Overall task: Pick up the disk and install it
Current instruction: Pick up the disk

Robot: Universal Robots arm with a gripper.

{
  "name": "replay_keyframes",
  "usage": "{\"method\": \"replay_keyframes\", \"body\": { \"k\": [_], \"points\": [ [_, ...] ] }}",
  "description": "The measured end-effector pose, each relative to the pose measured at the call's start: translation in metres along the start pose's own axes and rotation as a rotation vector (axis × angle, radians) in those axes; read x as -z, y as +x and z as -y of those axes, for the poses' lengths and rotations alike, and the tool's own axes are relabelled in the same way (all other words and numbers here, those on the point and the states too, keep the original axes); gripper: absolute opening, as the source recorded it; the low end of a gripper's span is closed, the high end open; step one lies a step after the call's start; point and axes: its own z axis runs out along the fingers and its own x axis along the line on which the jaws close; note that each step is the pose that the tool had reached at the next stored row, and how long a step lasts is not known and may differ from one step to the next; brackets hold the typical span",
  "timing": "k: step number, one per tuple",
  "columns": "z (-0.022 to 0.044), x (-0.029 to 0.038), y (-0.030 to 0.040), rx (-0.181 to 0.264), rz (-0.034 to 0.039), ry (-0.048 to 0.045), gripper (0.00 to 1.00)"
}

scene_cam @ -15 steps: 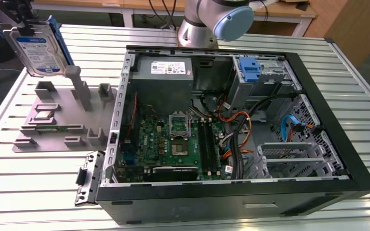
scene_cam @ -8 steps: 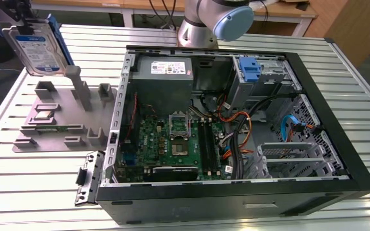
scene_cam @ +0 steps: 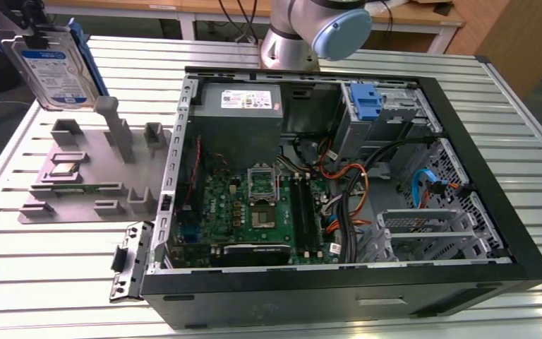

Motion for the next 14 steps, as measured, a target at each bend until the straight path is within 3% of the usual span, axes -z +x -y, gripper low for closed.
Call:
{"method": "replay_keyframes", "body": {
  "k": [14],
  "points": [
    [0.0000,0.0019,-0.0001,0.000,0.0000,0.0000,0.35]
  ]
}}
